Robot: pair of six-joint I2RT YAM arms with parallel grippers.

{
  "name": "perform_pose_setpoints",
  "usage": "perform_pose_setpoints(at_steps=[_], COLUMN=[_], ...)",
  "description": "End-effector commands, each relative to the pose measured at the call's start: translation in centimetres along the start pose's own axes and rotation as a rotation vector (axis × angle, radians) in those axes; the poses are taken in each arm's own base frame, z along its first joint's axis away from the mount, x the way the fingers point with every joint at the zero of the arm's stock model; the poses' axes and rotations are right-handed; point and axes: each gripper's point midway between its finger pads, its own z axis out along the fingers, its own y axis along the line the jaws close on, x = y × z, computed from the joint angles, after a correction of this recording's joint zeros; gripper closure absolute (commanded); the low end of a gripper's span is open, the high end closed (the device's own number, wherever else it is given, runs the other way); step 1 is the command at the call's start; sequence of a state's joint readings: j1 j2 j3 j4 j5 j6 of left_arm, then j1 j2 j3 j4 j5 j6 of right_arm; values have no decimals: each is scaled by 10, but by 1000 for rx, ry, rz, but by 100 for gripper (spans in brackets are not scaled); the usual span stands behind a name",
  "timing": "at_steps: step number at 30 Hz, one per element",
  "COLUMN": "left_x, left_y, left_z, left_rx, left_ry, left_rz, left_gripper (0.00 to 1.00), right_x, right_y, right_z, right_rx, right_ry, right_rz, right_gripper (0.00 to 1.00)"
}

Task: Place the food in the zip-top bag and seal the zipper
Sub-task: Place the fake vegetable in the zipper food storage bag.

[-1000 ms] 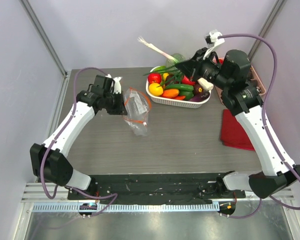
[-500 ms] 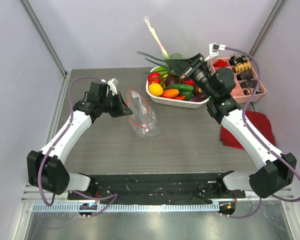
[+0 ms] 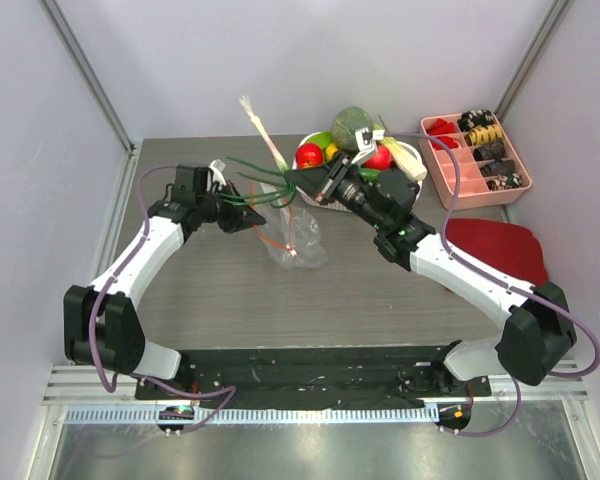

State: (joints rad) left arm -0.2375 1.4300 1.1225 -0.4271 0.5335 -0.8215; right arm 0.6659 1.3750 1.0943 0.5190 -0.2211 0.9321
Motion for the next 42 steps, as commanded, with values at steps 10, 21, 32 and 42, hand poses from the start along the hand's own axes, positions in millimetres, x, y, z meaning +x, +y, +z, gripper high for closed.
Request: perform_pose_setpoints(at_steps=[10, 21, 32, 42], left_x=[-8, 1, 5, 11], left_y=[-13, -14, -14, -21], left_z=[0, -1, -1, -5], left_rx=[83, 104, 109, 129], left_ry=[-13, 13, 40, 65], left_rz=[-40, -57, -46, -41], left_gripper=[100, 100, 100, 100], right_x=[89, 134, 154, 172], right_y=[-48, -124, -136, -144], right_z=[-32, -38, -29, -28], right_rx=[190, 365, 430, 572], right_ry=[196, 416, 583, 627], right_rz=[-244, -462, -465, -248], right_gripper=[99, 99, 99, 99])
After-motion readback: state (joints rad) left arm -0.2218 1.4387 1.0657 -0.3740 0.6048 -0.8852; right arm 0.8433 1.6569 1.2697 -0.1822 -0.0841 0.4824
